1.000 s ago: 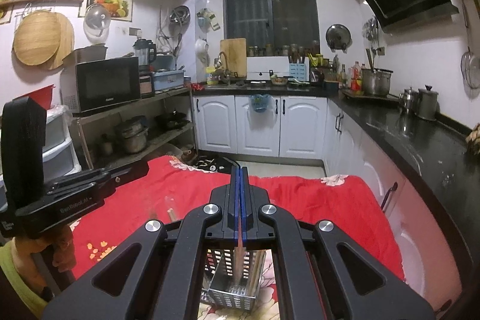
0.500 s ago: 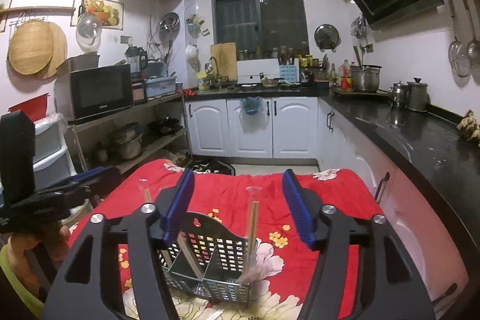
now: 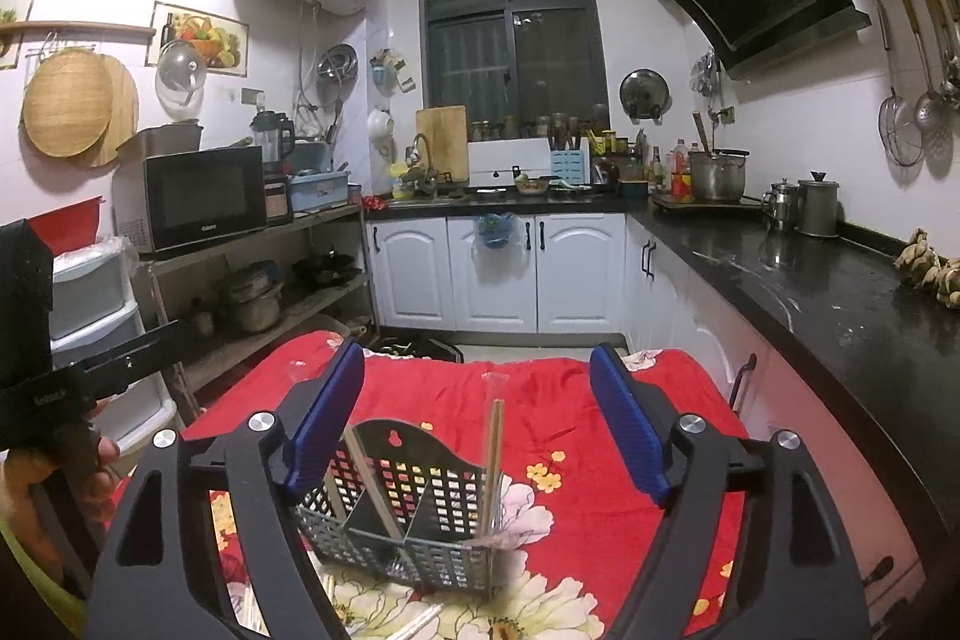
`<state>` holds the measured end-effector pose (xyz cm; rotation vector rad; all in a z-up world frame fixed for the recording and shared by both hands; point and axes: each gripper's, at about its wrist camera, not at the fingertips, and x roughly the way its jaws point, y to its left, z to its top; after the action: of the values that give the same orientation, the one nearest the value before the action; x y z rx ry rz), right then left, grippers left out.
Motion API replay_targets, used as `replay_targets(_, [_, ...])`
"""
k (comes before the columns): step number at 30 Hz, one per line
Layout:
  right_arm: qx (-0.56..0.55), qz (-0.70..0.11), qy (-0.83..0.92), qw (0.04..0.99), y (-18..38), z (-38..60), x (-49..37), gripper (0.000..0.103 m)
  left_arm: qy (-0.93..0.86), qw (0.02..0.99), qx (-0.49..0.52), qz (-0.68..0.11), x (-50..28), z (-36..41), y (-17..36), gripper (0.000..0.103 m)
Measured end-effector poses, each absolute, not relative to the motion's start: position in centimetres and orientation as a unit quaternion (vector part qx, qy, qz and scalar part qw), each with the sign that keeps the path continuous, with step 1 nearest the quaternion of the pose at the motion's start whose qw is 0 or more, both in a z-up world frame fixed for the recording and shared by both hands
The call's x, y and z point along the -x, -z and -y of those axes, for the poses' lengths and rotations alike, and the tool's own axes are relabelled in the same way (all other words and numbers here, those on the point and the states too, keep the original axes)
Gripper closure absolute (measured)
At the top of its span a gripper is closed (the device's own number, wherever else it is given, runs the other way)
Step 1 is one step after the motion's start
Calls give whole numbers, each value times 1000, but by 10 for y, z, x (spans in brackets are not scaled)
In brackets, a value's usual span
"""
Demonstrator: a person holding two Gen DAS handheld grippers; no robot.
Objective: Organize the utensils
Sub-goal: 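Move both grippers down toward the chopstick pile beside the caddy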
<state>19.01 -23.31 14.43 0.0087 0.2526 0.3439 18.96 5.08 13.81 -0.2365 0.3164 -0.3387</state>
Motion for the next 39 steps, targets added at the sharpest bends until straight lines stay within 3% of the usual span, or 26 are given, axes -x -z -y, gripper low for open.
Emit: replay_targets(39, [11, -189, -184, 965, -95, 231, -149, 28, 173, 954, 112, -219, -146, -44, -88, 10])
